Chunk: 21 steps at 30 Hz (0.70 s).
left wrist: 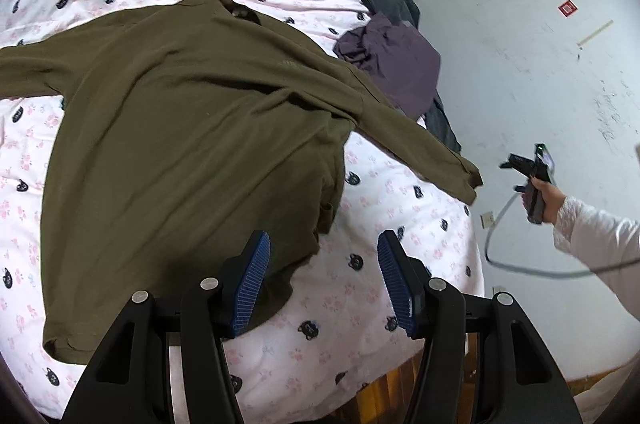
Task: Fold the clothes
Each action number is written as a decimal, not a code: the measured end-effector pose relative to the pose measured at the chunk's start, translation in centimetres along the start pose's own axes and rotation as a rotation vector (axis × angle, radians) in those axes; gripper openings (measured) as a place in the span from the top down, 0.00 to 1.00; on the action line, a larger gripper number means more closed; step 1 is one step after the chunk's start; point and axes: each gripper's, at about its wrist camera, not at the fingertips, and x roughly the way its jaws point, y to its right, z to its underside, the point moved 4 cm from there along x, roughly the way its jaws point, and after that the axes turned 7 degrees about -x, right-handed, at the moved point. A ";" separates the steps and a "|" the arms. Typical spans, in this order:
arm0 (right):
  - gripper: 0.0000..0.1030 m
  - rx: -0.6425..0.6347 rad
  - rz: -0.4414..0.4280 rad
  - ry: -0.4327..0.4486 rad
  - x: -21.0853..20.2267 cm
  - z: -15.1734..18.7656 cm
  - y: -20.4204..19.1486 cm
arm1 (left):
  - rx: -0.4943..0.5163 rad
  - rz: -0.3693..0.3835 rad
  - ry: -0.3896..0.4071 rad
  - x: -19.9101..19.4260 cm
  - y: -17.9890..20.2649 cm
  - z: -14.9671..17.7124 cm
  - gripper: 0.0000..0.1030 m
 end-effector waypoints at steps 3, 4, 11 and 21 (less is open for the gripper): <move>0.10 -0.135 -0.036 0.094 -2.0 1.6 -2.9 | 0.005 -0.029 0.015 -0.2 -0.4 -0.1 0.50; 0.10 -0.193 -0.116 0.121 -2.8 3.3 -5.2 | 0.008 -0.039 0.013 -0.2 -0.6 0.0 0.50; 0.10 -0.318 -0.720 -0.074 -4.7 18.6 -20.5 | 0.014 -0.045 -0.012 -0.1 -0.6 0.9 0.50; 0.10 0.009 -0.875 -0.519 -2.5 34.4 -33.3 | 0.002 0.001 0.000 -1.2 -1.0 1.2 0.50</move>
